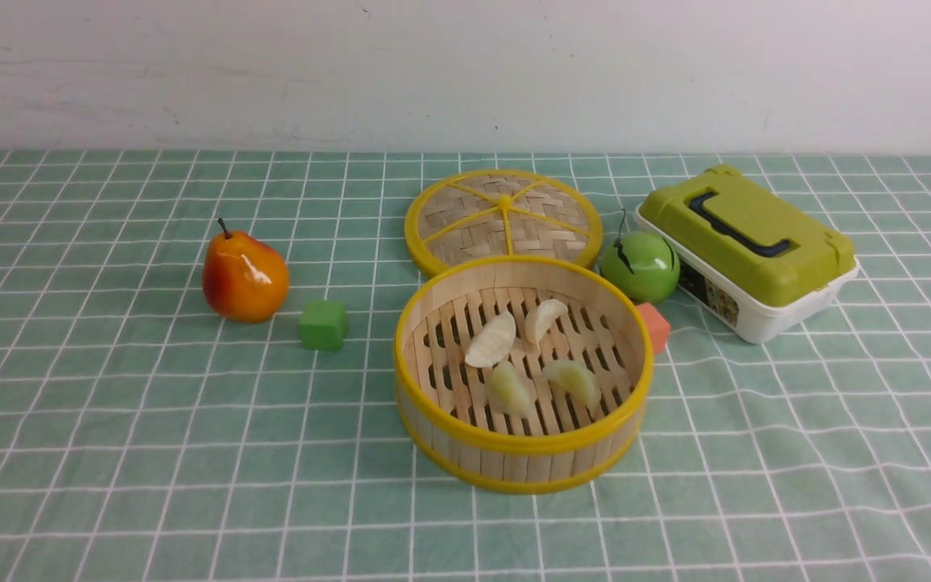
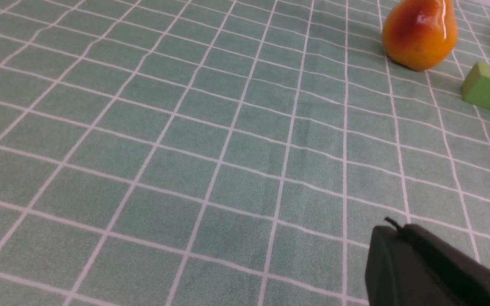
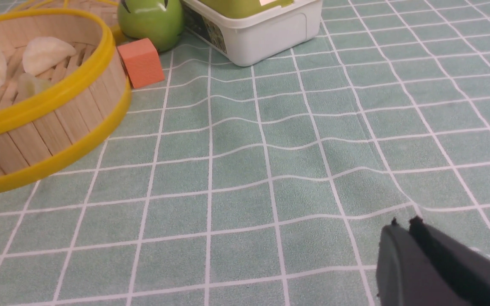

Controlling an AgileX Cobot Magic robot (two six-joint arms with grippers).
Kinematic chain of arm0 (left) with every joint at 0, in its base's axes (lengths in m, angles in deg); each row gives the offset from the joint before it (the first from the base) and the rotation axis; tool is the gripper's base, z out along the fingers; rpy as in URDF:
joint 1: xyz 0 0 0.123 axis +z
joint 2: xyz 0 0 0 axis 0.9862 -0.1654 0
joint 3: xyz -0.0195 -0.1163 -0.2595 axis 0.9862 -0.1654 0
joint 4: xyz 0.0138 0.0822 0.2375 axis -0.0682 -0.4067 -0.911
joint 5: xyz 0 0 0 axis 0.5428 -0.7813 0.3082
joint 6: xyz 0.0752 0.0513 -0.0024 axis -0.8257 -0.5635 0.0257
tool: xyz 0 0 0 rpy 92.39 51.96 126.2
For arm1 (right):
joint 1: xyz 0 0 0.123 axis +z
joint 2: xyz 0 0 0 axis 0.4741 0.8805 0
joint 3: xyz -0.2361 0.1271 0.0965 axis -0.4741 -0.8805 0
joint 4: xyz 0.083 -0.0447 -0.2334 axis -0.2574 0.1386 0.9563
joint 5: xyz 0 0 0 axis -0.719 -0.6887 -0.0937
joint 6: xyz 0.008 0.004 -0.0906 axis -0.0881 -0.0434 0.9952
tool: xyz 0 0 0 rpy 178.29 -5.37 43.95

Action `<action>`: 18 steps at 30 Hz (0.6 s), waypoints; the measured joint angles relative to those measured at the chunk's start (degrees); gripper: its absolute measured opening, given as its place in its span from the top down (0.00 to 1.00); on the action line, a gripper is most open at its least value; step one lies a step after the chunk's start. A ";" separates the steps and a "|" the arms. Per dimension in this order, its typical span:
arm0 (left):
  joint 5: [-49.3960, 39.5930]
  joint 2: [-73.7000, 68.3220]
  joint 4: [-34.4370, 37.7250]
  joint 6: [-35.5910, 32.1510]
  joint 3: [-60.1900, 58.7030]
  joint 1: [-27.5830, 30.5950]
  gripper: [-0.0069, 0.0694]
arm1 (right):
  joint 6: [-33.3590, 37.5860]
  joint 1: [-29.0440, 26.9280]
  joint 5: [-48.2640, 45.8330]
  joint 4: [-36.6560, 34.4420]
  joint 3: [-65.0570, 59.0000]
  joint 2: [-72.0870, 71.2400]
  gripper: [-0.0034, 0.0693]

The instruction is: Put the dumplings into the steamer on the table with the blue tablecloth.

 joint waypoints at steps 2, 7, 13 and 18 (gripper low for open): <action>0.00 0.00 0.00 0.00 0.00 -0.06 0.93 | 0.00 0.00 0.00 0.00 0.00 0.00 0.91; 0.12 0.00 -0.12 0.02 0.00 -1.78 0.93 | 0.00 0.00 0.00 0.00 0.00 0.00 0.90; 0.42 0.00 0.01 0.02 0.00 -2.86 0.93 | 0.00 0.00 0.00 0.00 0.00 0.00 0.89; 0.42 0.00 2.72 0.02 0.00 -2.86 0.92 | 0.00 0.00 0.00 0.00 0.00 0.00 0.88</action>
